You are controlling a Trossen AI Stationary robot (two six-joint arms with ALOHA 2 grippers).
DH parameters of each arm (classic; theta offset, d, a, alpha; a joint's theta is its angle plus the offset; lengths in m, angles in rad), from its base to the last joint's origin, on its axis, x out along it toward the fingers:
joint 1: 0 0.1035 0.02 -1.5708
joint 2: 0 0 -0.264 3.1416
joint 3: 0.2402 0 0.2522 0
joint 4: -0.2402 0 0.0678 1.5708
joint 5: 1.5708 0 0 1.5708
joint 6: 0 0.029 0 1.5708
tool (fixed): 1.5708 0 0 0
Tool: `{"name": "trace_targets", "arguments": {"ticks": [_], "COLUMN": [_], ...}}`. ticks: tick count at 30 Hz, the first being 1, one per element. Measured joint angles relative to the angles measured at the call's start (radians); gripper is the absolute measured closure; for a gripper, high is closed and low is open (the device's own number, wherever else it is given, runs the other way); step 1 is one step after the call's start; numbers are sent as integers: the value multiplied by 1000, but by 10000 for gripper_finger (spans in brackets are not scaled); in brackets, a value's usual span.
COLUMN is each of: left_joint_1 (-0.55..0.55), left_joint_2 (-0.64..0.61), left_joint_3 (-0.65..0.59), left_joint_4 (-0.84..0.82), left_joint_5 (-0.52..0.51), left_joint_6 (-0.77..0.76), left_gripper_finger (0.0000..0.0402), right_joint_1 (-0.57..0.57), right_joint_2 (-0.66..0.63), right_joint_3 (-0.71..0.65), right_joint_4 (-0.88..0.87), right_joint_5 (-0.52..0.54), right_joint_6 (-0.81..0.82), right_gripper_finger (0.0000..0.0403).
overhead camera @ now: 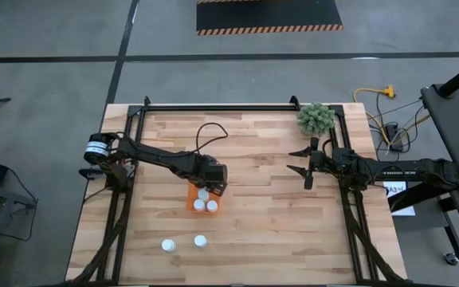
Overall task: Pick and place pill bottles into a basket
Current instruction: Put the top right white medicine bottle into the orange bin
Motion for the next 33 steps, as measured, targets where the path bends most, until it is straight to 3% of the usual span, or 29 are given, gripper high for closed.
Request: {"name": "trace_targets", "arguments": {"ticks": [11, 19, 27, 33], "left_joint_1": [-25, -77, -160, -215], "left_joint_2": [-15, -57, -149, -172], "left_joint_3": [16, 64, 81, 64], "left_joint_4": [-20, -83, -41, 115], "left_joint_5": [-6, -98, -300, -477], "left_joint_6": [9, 11, 75, 269], "left_gripper_finger": [257, 257, 257, 257], "right_joint_1": [0, 0, 0, -1], "right_joint_2": [0, 0, 0, -1], "right_joint_3": [0, 0, 0, 1], "right_joint_4": [0, 0, 0, 1], "right_joint_5": [0, 0, 0, 2], "right_joint_6": [0, 0, 0, -3], "right_gripper_finger": [188, 188, 188, 188]}}
